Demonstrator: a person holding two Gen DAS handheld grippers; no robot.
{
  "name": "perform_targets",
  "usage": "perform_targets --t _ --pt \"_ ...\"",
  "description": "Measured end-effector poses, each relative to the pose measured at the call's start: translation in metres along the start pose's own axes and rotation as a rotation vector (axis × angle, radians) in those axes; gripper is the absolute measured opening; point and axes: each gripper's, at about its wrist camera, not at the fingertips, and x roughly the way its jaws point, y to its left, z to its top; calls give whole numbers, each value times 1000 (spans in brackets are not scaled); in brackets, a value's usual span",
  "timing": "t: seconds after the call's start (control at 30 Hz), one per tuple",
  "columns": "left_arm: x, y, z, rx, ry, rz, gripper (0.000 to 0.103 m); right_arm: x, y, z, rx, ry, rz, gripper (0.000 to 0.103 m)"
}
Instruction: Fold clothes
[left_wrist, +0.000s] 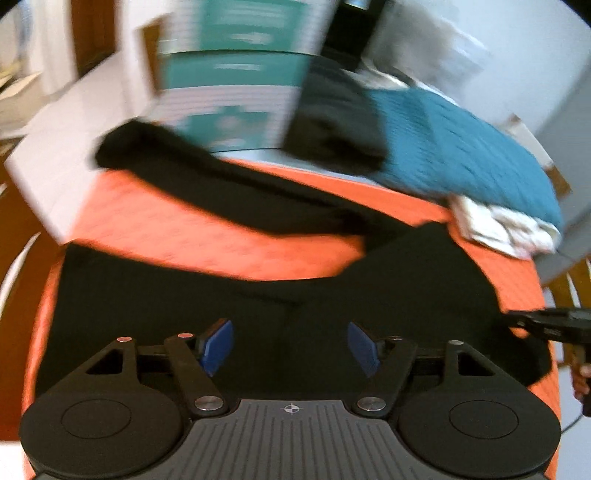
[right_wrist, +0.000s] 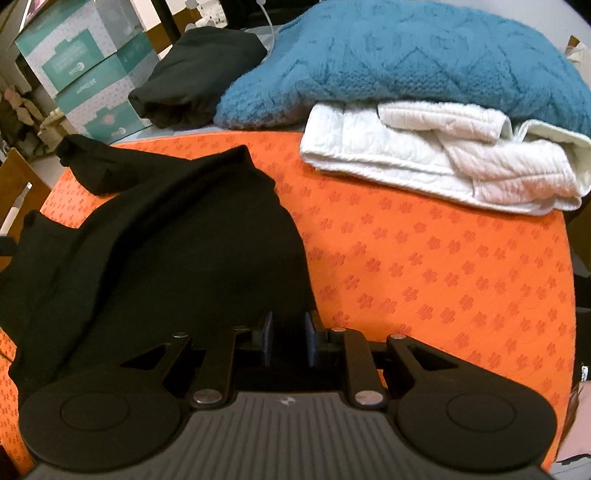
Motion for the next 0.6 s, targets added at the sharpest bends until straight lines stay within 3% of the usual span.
perform_targets --t 0.2,0.6 --pt "33 -61 24 159 14 -77 75 -1 1 -7 9 -14 -7 21" --pt "90 -134 60 333 49 -154 76 -37 0 -35 65 -121 -37 21"
